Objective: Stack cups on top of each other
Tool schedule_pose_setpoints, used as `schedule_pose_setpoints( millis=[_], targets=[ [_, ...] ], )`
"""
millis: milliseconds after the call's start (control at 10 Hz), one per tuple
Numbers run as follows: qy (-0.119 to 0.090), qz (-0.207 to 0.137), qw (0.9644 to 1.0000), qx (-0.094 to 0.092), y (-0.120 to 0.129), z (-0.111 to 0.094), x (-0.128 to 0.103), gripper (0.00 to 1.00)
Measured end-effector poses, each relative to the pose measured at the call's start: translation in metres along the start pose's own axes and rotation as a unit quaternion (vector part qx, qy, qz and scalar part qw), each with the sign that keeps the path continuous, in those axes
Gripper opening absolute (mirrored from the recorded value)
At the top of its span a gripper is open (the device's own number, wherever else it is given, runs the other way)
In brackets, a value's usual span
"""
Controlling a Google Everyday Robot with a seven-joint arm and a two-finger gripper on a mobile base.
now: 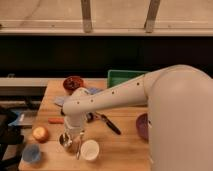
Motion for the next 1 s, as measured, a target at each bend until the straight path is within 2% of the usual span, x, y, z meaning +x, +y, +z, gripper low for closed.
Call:
schedule_pose_setpoints(
  millis=[300, 500, 700, 800, 1000],
  targets=[
    [-0.024, -0.023, 0.9991, 0.027, 0.002, -0.029, -0.023, 0.0],
    [-0.033, -0.055, 0.9974, 0.033, 0.017, -0.039, -0.043, 0.0],
    [-0.037, -0.097, 0.9939, 0.036, 0.036, -0.045, -0.063, 0.0],
    [-0.037, -0.129, 0.9903, 0.037, 0.056, -0.044, -0.074, 0.0],
    [-0.036, -0.172, 0.9838, 0.036, 0.089, -0.041, -0.078, 0.0]
  ],
)
